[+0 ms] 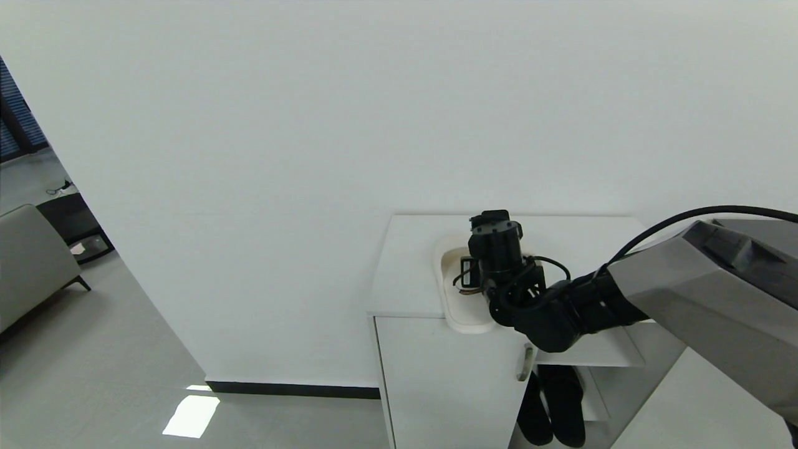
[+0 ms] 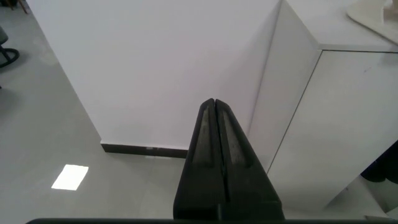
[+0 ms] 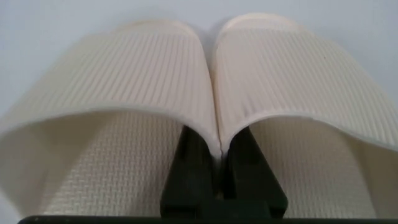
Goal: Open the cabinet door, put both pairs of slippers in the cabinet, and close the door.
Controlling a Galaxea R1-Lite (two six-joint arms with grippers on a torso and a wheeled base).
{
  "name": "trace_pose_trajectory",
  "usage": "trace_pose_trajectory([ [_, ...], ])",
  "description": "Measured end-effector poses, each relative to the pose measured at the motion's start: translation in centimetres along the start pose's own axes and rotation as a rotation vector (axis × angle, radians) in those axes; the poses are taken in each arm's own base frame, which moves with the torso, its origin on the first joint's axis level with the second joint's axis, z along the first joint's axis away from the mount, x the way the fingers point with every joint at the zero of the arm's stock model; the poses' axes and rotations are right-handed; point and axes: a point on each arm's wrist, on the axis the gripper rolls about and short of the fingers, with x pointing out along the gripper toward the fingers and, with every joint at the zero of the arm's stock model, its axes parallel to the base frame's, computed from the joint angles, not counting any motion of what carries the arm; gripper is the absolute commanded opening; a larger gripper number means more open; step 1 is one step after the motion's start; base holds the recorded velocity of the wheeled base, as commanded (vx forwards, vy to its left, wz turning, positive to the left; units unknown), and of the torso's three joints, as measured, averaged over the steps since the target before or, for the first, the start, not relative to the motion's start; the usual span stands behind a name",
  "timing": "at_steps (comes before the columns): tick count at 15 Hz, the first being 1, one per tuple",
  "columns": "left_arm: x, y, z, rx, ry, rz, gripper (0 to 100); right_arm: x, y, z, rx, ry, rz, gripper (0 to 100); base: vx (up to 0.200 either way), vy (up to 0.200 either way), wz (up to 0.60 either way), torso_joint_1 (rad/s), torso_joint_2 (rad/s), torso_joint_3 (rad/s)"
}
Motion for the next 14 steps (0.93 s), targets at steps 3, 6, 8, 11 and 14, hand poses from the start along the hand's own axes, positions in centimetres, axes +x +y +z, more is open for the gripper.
trace_pose_trajectory([
  [3, 0.0, 0.0, 0.0, 0.000, 0.000, -0.001, 0, -0.2, 0.2, 0.6, 0.010, 0.002, 0.032, 0, 0.000, 0.000, 0.00, 0.000, 0.00, 0.000],
  [6, 0.0, 0.0, 0.0, 0.000, 0.000, 0.000, 0, -2.6, -0.5, 0.8, 0.028, 0.042, 0.161, 0, 0.000, 0.000, 0.00, 0.000, 0.00, 0.000],
  [8, 0.0, 0.0, 0.0, 0.000, 0.000, -0.001, 0, -5.2, -1.4, 0.4, 0.030, 0.057, 0.270, 0, 0.000, 0.000, 0.00, 0.000, 0.00, 0.000],
  [11, 0.0, 0.0, 0.0, 0.001, 0.000, -0.004, 0, -11.0, -2.5, 0.2, 0.008, 0.065, 0.472, 0, 0.000, 0.000, 0.00, 0.000, 0.00, 0.000],
  [14, 0.0, 0.0, 0.0, 0.001, 0.000, -0.004, 0, -15.1, -2.9, 0.7, -0.001, 0.058, 0.619, 0, -0.067, 0.000, 0.00, -0.001, 0.00, 0.001],
])
